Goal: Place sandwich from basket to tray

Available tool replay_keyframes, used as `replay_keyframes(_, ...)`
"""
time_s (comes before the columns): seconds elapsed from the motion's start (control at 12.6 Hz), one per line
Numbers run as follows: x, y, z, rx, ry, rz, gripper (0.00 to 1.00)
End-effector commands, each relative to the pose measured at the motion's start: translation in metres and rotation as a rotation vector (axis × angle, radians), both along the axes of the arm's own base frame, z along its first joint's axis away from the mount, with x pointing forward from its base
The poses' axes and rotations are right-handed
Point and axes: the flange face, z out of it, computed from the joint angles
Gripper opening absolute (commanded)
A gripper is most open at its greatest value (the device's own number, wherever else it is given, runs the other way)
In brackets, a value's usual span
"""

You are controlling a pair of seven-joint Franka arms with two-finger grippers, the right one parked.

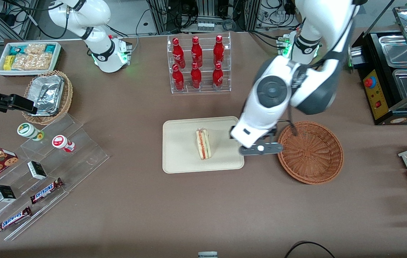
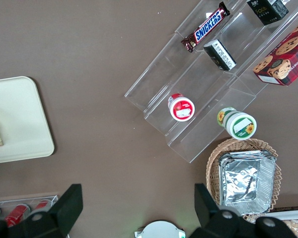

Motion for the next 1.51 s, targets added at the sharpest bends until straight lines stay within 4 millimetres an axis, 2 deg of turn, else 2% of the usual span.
replay_keyframes(0.0,-0.022,0.063,0.022,-0.009,0.024,-0.088,1.00)
replay_keyframes(0.32,-0.024,0.152,0.053,-0.011,0.088,-0.196,1.00)
replay_keyframes(0.64,-0.036,0.216,0.092,-0.024,0.120,-0.271,1.00)
replay_keyframes(0.8,-0.047,0.233,0.115,-0.014,0.112,-0.263,1.00)
replay_keyframes(0.96,-0.056,0.237,0.129,-0.001,0.111,-0.263,1.00)
replay_keyframes(1.19,-0.064,0.254,0.146,0.000,0.097,-0.237,1.00)
replay_keyframes(1.43,-0.067,0.268,0.152,-0.003,0.097,-0.211,1.00)
